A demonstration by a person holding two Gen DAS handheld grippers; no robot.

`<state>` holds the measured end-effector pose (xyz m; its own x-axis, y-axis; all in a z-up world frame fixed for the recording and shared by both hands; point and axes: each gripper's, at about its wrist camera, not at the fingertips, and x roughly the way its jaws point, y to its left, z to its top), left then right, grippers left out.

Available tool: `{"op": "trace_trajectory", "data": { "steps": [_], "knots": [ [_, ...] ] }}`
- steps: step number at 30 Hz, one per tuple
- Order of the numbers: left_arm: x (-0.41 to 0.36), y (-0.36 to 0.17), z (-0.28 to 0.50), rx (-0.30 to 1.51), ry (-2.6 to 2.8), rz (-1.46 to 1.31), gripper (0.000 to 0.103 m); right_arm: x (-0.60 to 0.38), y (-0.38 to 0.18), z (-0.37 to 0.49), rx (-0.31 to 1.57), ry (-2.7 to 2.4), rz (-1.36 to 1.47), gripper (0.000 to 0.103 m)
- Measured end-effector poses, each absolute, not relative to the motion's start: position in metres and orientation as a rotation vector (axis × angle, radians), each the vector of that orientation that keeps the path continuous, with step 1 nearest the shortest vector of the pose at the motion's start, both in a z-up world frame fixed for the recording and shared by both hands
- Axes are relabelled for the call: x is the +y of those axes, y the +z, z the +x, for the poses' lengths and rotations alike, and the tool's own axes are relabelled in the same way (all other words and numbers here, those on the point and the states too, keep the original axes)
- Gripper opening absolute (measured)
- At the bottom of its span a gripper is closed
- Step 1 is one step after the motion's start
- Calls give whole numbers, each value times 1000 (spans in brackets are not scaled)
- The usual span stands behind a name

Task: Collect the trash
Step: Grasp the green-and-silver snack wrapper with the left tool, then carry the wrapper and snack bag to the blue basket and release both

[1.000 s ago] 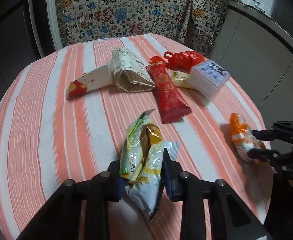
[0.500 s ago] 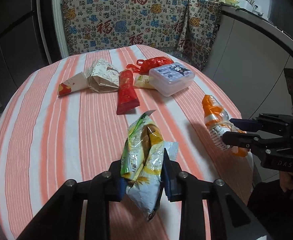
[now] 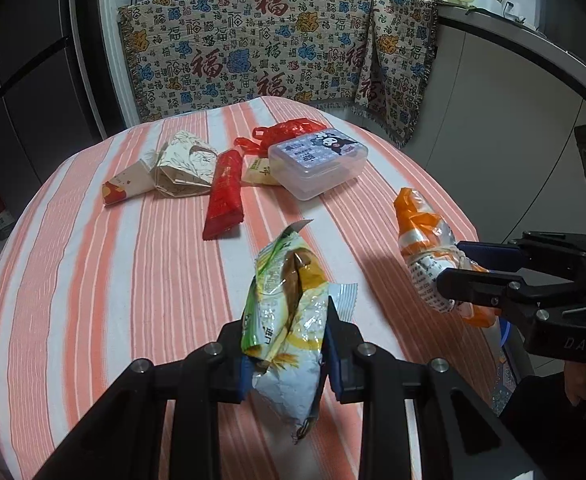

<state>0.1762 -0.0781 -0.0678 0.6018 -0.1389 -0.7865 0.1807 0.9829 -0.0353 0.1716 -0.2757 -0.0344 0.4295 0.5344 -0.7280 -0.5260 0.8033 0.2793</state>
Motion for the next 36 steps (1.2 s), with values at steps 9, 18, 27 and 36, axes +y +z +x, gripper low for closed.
{"op": "trace_trajectory", "data": {
  "steps": [9,18,27,36],
  "knots": [
    [-95,-66,182,909,-221,47,29,-291,-30,173,897,638,41,38],
    [-157,-57,193,921,-354,44,29,-369,-23,175,870,489,134,38],
    [-243,-62,210,957,-501,40,29,-477,-30,171,875,247,208,38],
    [-324,-82,221,985,-604,60,29,-536,-43,165,908,117,246,38]
  ]
}}
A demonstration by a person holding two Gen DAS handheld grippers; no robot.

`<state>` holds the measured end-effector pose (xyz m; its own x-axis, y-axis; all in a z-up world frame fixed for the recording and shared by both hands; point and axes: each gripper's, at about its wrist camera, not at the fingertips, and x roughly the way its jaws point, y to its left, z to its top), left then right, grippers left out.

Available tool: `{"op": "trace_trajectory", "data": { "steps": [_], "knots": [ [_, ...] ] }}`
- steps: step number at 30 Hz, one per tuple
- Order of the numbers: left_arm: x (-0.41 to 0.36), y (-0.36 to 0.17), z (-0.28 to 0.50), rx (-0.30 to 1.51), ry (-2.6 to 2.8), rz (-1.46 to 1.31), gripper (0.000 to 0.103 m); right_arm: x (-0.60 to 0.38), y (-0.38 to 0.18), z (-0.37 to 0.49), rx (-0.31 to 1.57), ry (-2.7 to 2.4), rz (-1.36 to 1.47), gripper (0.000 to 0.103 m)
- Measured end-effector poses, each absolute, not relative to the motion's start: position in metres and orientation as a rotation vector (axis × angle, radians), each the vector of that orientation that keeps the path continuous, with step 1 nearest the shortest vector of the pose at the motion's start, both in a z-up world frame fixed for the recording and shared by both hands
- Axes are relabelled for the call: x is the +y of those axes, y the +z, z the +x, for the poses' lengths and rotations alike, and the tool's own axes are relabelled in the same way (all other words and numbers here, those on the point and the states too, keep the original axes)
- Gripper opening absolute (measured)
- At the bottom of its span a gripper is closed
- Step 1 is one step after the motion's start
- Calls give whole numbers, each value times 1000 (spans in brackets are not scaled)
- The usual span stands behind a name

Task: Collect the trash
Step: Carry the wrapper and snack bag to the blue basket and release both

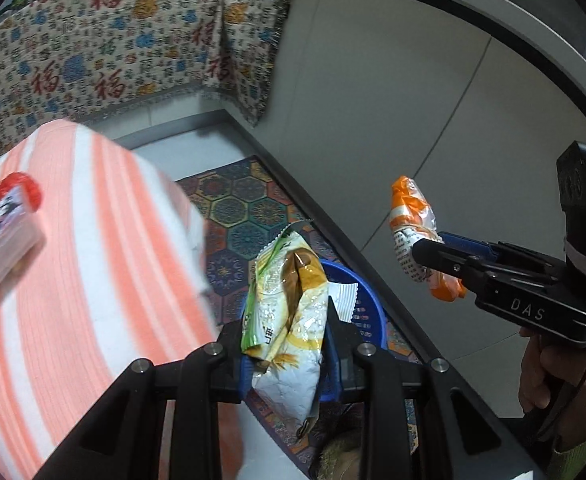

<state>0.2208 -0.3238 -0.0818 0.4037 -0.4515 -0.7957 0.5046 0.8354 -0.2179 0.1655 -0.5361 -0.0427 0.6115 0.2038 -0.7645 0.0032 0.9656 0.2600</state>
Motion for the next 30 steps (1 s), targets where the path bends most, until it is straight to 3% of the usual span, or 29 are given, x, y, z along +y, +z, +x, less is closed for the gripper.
{"op": "trace_trajectory", "data": {
  "steps": [18,19,20,22,30],
  "knots": [
    [-386,-127,236,1005,-692,125,30,-576,-60,173,938,56,350,42],
    [-389,-130,237,1000,-713,121,36,-577,-60,173,930,50,356,47],
    [-389,-131,236,997,-718,122,53,-578,-59,173,923,49,363,52],
    [-392,-132,235,974,-716,127,64,-580,-55,172,900,41,374,58],
    [-383,-123,227,945,-660,136,65,-580,-39,168,833,17,358,65]
  ]
}}
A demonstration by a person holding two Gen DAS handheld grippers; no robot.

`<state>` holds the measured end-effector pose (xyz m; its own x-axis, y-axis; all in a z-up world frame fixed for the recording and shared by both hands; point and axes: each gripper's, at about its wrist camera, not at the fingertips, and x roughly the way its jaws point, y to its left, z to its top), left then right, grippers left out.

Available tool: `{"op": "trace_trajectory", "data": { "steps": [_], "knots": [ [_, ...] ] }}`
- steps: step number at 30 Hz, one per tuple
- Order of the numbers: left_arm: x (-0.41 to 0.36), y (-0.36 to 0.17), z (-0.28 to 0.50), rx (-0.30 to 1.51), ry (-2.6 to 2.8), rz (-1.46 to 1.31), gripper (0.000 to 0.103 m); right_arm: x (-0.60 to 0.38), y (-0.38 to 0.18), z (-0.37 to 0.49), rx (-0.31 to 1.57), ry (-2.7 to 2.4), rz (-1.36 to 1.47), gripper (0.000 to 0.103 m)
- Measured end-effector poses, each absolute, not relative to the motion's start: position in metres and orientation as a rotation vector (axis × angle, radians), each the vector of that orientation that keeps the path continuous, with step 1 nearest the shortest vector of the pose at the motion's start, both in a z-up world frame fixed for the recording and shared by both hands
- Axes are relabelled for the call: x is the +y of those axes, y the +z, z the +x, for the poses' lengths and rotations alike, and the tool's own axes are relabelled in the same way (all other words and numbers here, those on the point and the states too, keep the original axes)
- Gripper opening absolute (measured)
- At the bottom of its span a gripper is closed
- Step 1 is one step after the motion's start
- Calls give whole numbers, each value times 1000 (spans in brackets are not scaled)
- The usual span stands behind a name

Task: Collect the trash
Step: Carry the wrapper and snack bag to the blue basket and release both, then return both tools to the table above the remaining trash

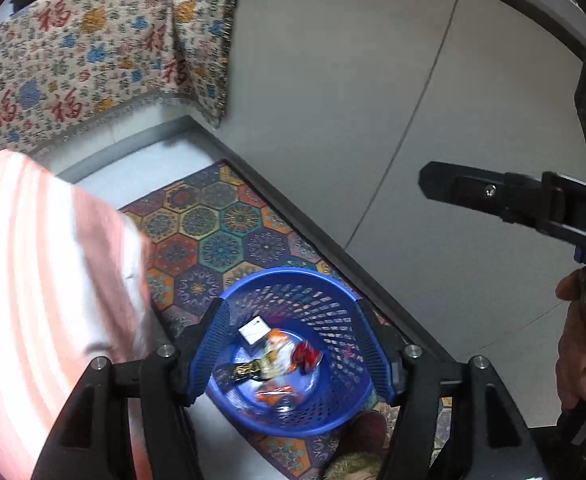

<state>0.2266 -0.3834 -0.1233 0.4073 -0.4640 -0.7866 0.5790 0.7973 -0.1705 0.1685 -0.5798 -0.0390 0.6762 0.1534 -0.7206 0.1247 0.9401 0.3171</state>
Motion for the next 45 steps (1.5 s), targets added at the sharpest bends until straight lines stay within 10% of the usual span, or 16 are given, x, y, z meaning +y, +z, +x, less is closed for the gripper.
{"op": "trace_trajectory", "data": {
  "steps": [25,45],
  "knots": [
    [-66,-117,176,949,-61,35,69,-315,-36,177,826,473,-43,78],
    [-35,-116,321,1016,-164,-56,71,-235,-74,178,901,553,-234,93]
  ]
}}
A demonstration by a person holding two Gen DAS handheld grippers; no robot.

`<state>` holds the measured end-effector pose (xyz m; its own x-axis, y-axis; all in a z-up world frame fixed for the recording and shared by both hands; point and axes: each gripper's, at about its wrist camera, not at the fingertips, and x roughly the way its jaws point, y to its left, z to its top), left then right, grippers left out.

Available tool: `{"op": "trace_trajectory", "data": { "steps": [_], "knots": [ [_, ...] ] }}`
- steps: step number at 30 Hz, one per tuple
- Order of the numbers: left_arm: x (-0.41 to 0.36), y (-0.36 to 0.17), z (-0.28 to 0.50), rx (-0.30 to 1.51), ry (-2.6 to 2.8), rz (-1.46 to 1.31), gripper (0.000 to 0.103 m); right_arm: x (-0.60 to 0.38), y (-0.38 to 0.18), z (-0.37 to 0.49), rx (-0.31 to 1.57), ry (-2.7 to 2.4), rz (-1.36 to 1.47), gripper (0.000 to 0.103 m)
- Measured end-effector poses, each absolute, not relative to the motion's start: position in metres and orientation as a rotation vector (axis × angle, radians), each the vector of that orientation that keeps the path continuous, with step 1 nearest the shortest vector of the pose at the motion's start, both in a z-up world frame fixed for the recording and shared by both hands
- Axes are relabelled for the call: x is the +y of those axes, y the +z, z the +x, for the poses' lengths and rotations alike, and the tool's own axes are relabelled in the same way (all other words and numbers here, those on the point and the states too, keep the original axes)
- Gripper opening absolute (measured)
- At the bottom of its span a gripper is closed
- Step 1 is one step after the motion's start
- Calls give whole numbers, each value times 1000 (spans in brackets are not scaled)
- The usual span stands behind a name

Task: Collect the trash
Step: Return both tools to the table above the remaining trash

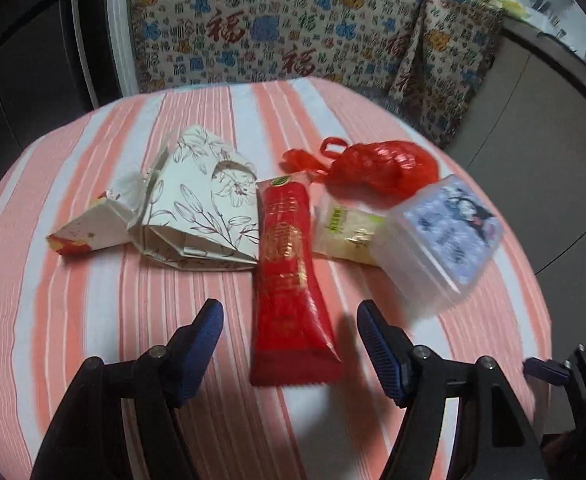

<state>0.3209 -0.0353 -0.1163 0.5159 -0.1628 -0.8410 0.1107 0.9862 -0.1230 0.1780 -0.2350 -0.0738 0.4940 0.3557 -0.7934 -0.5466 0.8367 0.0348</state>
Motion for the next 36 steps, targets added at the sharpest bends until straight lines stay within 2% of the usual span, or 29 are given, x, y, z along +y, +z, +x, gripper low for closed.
{"op": "trace_trajectory", "data": {
  "steps": [2,3,4,5,8,15,18,19,20,22,30,36],
  "knots": [
    [-36,-115,321,991,-168,-38,69,-236,-73,178,902,556,-233,93],
    [-36,-116,319,987,-176,-31,64,-236,-73,178,903,558,-233,93],
    [-36,-115,315,976,-186,-22,36,-236,-73,178,903,559,-233,93],
    [-36,-116,313,978,-189,-10,32,-236,-73,178,904,561,-233,93],
    [-32,-113,291,963,-185,-6,28,-238,-72,178,906,562,-232,93],
    [-7,-102,206,961,-87,-19,28,-238,-73,177,909,554,-234,92],
    [1,-100,179,936,-37,-9,32,-238,-72,177,909,550,-233,92],
    [4,-100,175,925,-17,-2,43,-238,-72,178,909,549,-231,92],
    [4,-101,174,920,-7,0,62,-238,-71,179,909,547,-229,92],
    [8,-104,176,915,6,-5,77,-239,-69,183,907,541,-213,92],
    [14,-119,188,929,-12,-6,81,-251,-57,203,887,473,-95,92],
    [12,-120,189,930,-14,-1,83,-255,-28,245,808,495,5,93]
  ]
}}
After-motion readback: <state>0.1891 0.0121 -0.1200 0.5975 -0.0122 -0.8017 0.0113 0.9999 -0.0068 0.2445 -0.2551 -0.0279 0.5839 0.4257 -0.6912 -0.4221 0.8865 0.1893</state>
